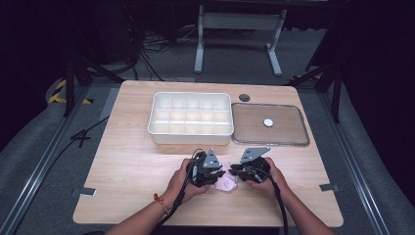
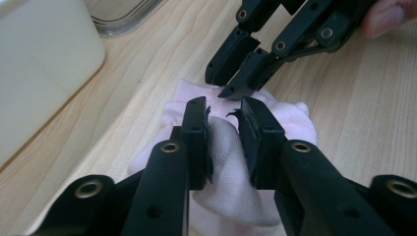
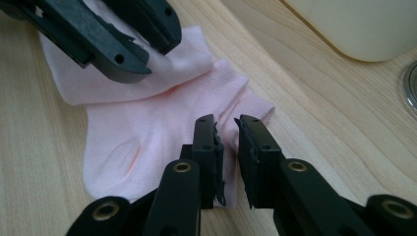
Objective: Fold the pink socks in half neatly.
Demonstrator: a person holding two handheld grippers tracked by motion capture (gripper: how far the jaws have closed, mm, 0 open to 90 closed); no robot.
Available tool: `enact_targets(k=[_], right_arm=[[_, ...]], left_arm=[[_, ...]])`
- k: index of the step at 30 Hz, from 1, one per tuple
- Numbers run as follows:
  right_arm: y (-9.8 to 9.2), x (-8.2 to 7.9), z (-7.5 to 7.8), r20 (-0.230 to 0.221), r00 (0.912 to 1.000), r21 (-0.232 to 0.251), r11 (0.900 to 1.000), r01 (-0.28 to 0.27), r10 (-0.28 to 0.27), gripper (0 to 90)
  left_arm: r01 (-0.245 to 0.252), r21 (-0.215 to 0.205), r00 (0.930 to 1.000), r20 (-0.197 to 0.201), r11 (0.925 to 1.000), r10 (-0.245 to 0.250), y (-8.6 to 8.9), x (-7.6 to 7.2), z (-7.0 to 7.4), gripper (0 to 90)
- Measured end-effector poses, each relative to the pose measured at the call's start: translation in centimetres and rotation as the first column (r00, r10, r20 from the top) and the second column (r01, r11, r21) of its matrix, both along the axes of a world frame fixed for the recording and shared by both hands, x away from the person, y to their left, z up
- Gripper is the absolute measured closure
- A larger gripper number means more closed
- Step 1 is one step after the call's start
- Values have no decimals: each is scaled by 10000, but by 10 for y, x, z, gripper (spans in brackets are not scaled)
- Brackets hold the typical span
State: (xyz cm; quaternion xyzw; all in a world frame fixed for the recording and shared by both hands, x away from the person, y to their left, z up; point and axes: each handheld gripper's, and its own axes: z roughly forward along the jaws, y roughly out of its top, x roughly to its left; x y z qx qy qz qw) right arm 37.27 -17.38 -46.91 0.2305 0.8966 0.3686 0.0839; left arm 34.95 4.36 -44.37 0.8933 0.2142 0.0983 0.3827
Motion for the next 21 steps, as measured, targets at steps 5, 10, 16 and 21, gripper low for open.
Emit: enact_targets(k=[5, 10, 16, 21], right_arm=[[0, 0, 0, 55, 10000, -17, 10000, -7, 7, 783], [0, 0, 0, 66, 10000, -20, 10000, -10, 10, 783], [0, 0, 0, 61, 10000, -12, 10000, -4, 4, 784], [0, 0, 0, 58, 10000, -8, 10000, -5, 5, 785]], left_arm=[[-111, -538, 9999, 13, 9985, 112, 9, 0, 12, 697], [-76, -853, 9998, 187, 9963, 92, 20, -1, 24, 695], [6, -659, 9998, 180, 9978, 6, 35, -3, 24, 746], [641, -142, 9979, -75, 9978, -643, 33, -10, 7, 775]])
